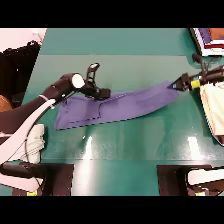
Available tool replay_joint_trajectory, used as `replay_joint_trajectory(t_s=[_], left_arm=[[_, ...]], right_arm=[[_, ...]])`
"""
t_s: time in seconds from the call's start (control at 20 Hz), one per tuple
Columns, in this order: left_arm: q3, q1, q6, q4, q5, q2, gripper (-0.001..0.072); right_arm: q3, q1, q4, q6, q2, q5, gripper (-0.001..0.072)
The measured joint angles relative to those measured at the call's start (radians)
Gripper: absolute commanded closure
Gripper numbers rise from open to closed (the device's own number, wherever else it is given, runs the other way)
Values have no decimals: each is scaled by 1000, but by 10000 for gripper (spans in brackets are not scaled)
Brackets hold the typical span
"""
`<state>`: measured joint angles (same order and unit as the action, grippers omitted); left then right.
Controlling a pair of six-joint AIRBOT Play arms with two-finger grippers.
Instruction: Fold the shirts.
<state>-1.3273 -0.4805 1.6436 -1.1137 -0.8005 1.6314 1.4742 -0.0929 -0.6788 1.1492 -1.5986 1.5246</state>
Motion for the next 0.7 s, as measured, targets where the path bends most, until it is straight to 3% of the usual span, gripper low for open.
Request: replay_joint_trajectory(t_s=[0.25, 0.7], left_arm=[[-82, -43, -2, 27, -14, 106, 686], [-106, -57, -3, 59, 6, 126, 687]], right_arm=[[168, 126, 82, 37, 75, 21, 697], [335, 402, 106, 53, 96, -38, 696]])
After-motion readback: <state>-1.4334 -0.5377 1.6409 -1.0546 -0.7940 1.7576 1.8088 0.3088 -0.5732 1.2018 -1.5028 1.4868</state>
